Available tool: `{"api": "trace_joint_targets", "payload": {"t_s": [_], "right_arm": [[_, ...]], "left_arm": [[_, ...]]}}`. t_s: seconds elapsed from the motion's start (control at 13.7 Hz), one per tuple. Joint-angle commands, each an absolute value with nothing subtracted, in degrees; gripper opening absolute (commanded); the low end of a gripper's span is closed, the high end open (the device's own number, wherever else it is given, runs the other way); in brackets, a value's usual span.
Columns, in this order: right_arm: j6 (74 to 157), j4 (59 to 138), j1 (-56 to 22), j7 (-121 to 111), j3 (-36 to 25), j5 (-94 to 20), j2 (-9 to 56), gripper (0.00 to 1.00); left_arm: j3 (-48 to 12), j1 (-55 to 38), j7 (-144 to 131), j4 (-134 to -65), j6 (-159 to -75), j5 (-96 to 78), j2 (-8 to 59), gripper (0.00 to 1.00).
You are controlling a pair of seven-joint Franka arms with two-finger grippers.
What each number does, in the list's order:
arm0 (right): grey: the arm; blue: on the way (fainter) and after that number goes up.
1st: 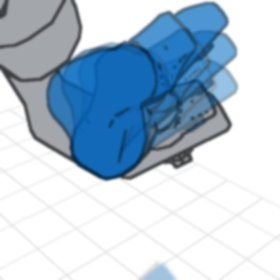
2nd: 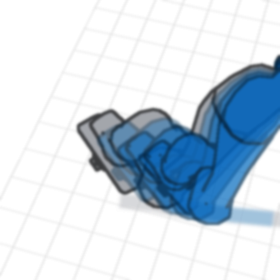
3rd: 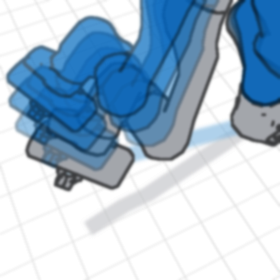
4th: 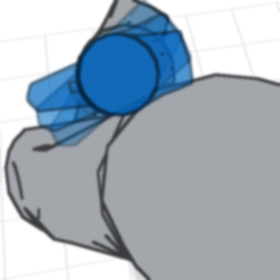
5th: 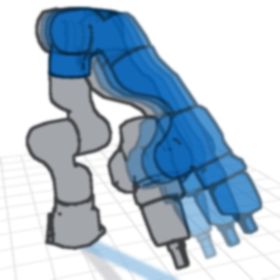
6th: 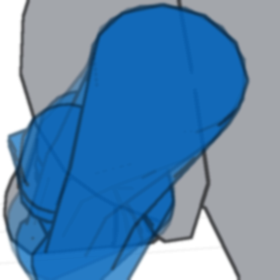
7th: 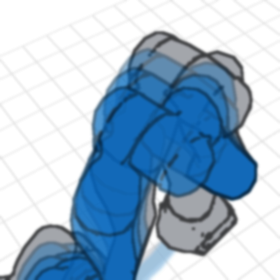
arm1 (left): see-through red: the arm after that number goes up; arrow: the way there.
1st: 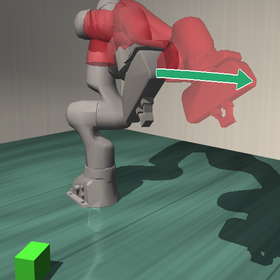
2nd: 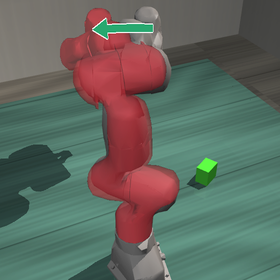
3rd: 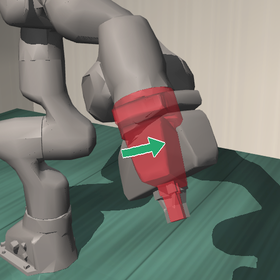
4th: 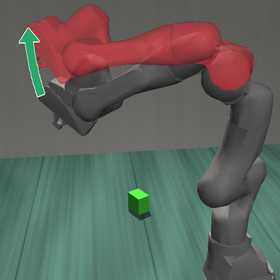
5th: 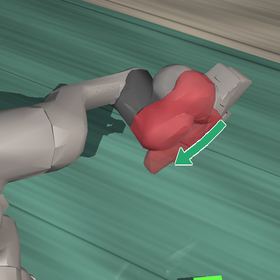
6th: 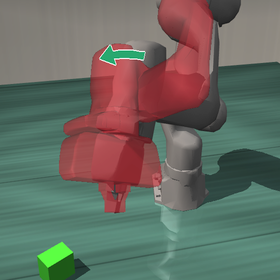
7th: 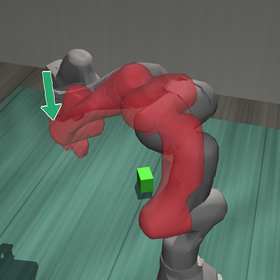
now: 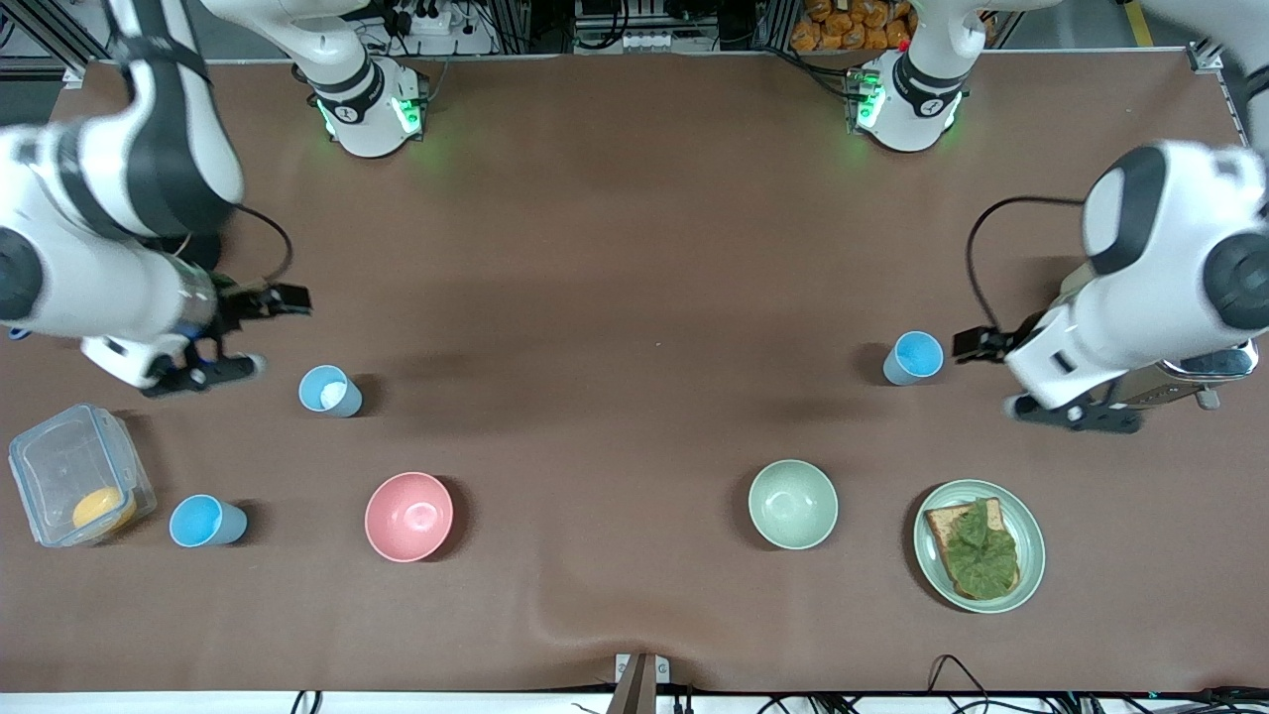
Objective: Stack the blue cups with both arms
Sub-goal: 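Reach the right and left grippers down to two blue cups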
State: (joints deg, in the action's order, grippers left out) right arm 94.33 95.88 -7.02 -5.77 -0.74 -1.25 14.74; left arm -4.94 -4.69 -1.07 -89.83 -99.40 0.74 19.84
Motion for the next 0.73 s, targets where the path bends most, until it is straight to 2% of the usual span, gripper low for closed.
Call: {"api": "trace_joint_targets", "payload": {"t_s": [0.0, 0.22, 0.66], "right_arm": [[104.5, 101.8, -7.2, -4.8, -1.1, -0.6, 16.3, 1.0], [114.1, 109.1, -7.1, -2.9, -1.1, -0.2, 17.0, 1.0], [124.4, 112.2, -7.8, 0.6, -1.1, 0.1, 23.9, 1.0]], "left_arm": [[-4.7, -5.8, -3.7, -89.1, -101.4, 0.4, 24.5, 1.0], [-4.7, -7.5, -5.0, -90.1, -102.1, 0.4, 28.4, 1.0], [-4.7, -6.1, -5.1, -95.8, -107.5, 5.3, 31.4, 1.0]]}}
